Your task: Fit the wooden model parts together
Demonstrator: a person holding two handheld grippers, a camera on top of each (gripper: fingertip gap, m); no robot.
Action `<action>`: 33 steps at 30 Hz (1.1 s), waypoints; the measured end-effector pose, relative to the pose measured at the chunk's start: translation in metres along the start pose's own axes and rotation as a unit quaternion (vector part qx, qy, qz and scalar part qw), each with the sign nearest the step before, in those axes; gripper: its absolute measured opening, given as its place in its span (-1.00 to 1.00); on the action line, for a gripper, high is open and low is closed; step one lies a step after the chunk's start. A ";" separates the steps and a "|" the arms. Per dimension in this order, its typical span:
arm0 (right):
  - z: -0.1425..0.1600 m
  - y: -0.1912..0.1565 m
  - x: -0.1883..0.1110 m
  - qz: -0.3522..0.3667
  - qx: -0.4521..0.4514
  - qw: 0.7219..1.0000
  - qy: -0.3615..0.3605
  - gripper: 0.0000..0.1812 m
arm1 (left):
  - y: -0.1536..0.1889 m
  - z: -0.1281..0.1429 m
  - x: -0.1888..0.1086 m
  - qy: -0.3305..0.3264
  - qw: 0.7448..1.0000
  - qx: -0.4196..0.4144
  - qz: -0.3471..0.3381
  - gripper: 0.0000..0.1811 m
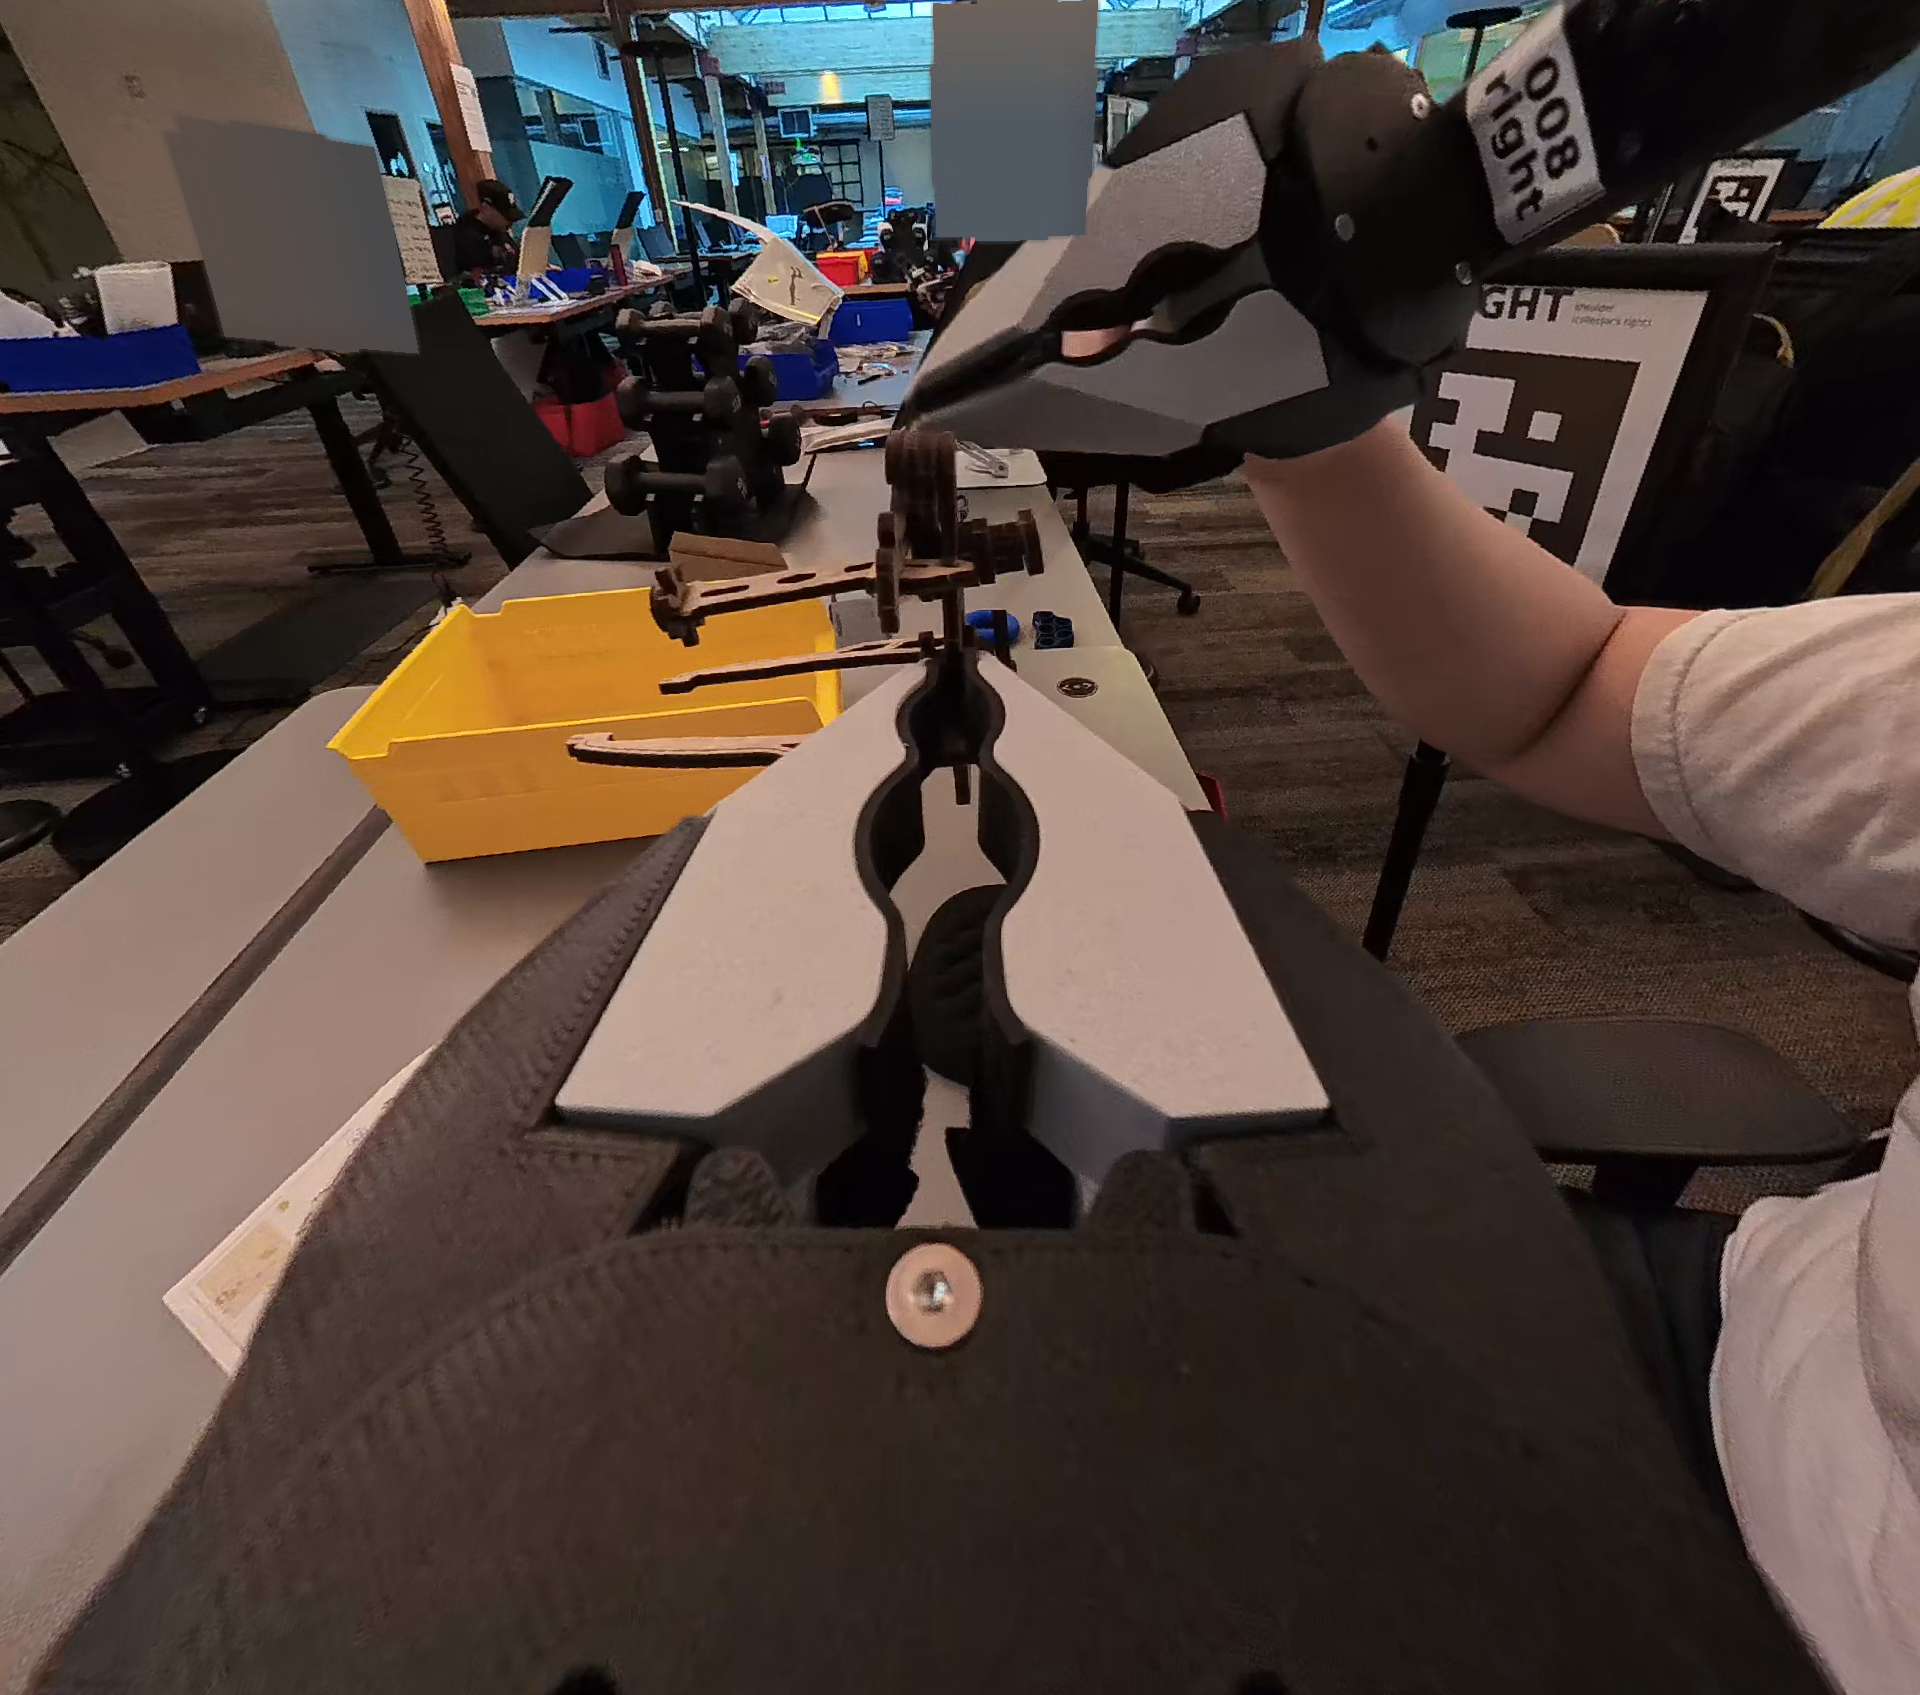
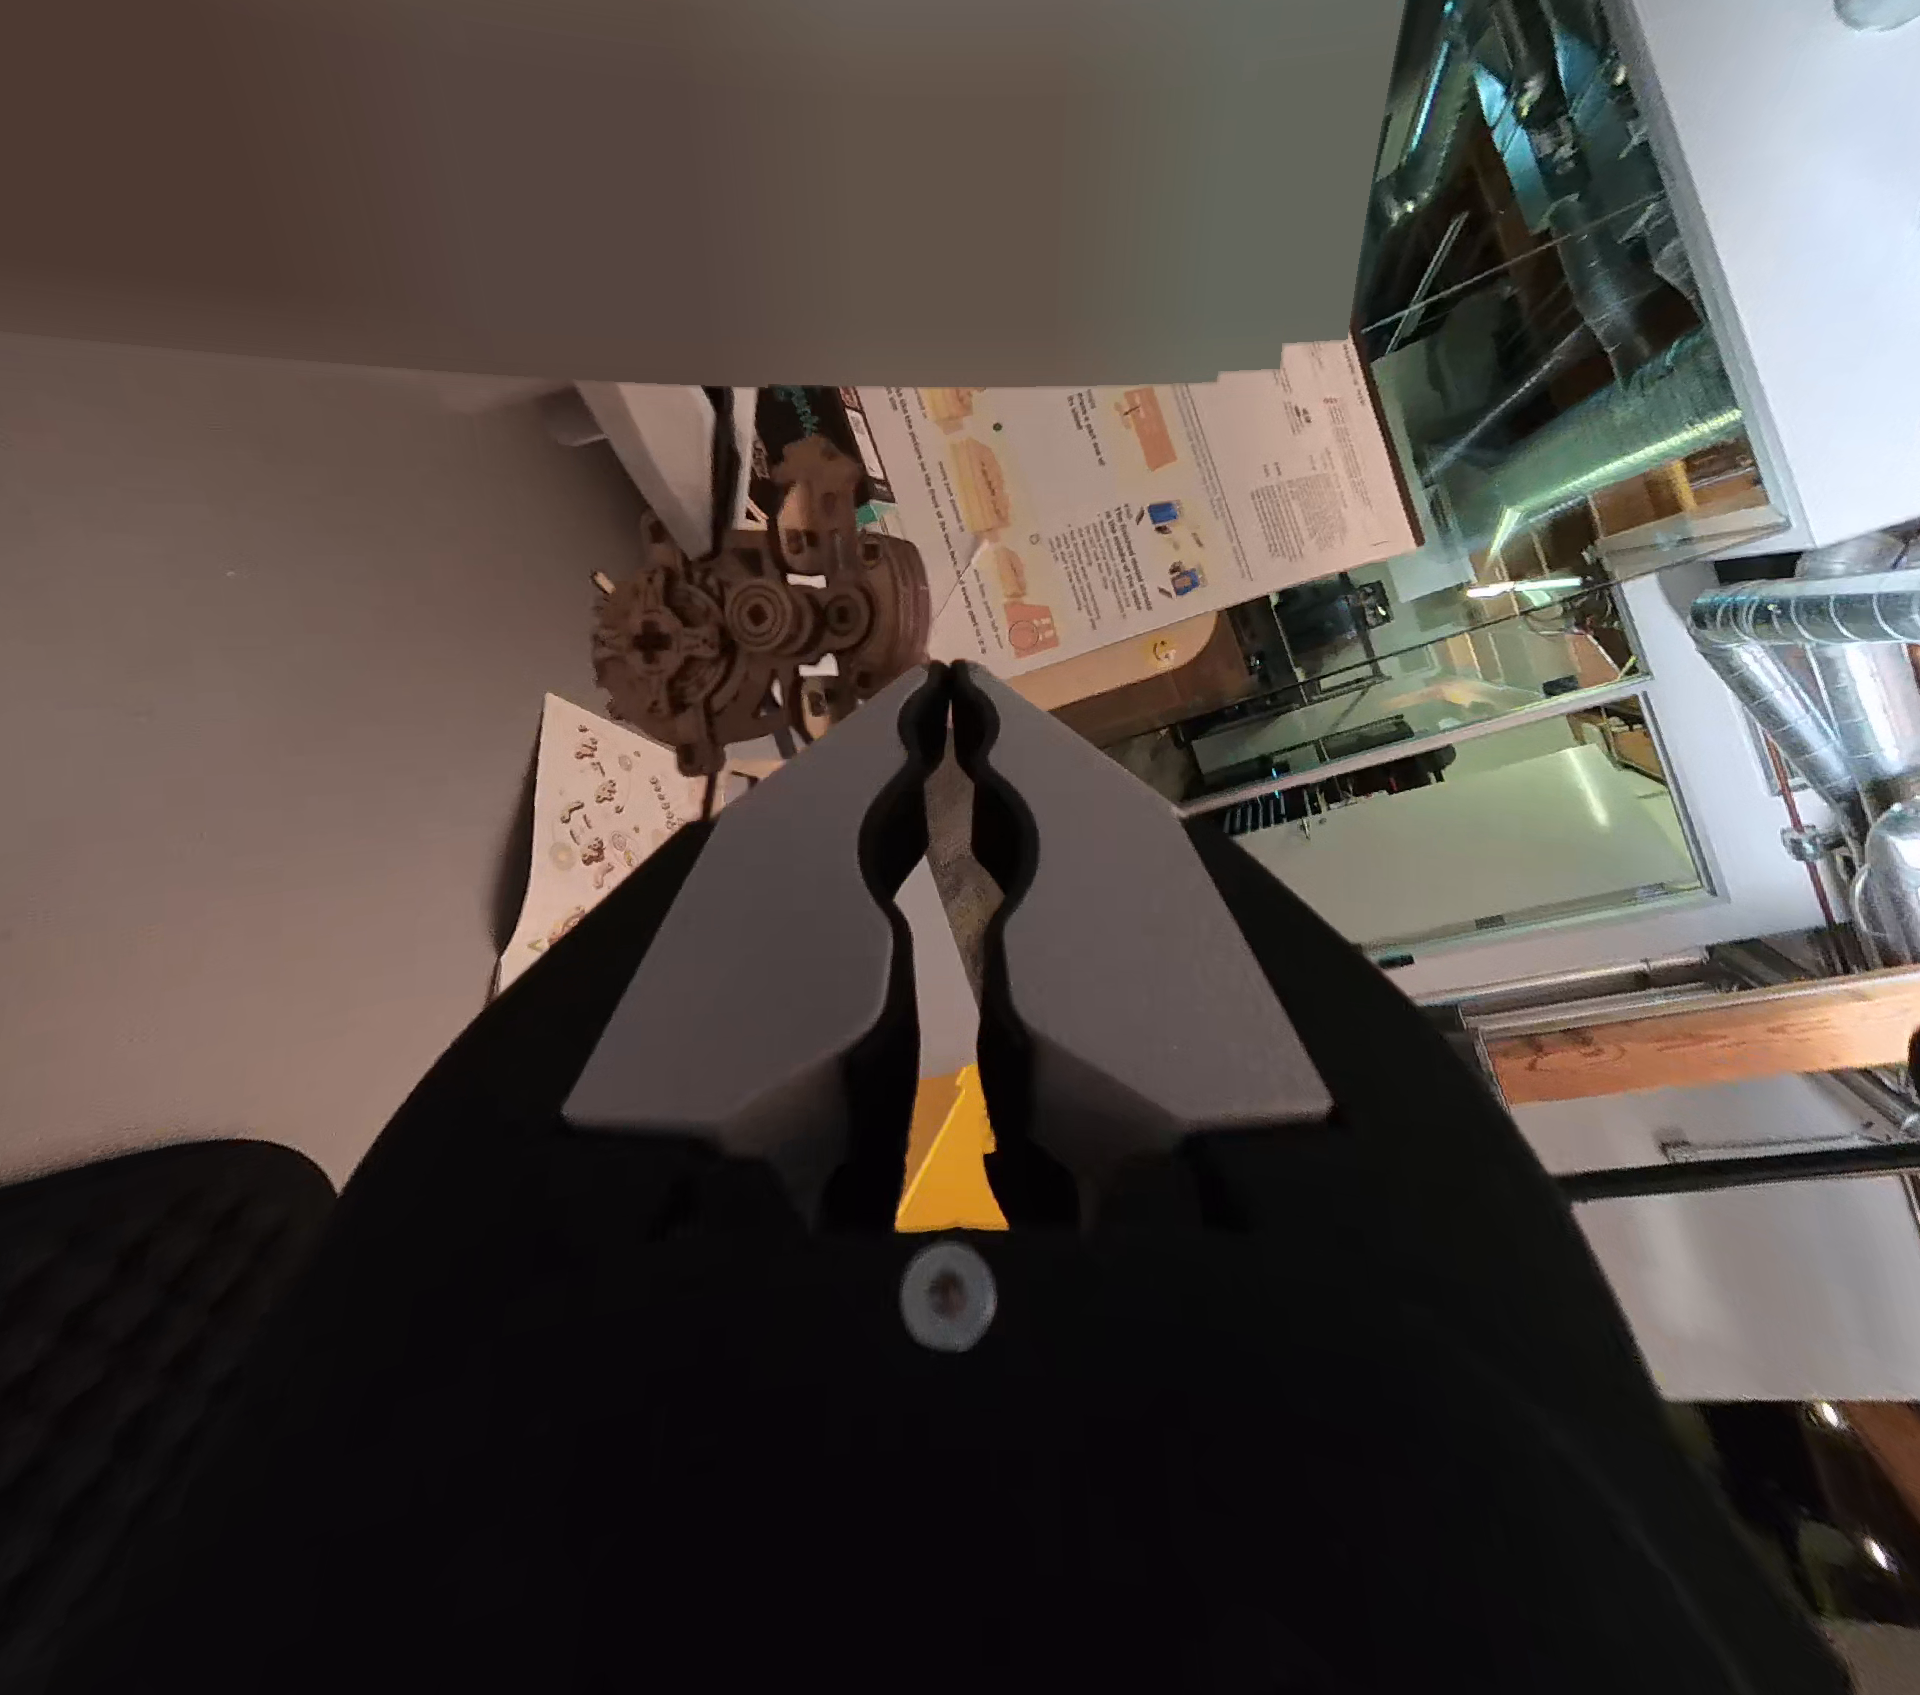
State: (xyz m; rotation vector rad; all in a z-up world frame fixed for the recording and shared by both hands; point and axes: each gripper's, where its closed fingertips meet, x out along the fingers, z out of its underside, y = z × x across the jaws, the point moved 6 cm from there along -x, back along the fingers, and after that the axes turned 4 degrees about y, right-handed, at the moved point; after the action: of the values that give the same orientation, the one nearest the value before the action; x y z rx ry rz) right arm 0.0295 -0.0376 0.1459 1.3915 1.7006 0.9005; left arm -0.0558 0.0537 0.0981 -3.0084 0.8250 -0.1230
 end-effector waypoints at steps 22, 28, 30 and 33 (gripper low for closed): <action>0.003 -0.058 0.024 0.144 0.049 0.988 -0.014 -0.72 | -0.015 -0.001 -0.004 0.036 0.996 -0.050 -0.065 -0.99; 0.005 -0.052 0.030 0.147 0.182 0.972 0.012 -0.75 | -0.018 0.000 -0.003 0.046 0.995 -0.043 -0.083 -1.00; 0.008 -0.051 0.031 0.159 0.198 0.967 0.010 -0.83 | -0.019 0.001 -0.002 0.046 0.994 -0.039 -0.090 -1.00; 0.009 -0.052 0.035 0.175 0.197 0.965 -0.005 -0.84 | -0.020 0.003 -0.002 0.051 0.993 -0.037 -0.100 -1.00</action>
State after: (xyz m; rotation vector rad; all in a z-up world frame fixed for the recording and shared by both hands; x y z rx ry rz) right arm 0.0094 -0.0109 0.0919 2.0063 1.7170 0.7611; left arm -0.0468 0.0716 0.0962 -3.1712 0.5431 -0.2565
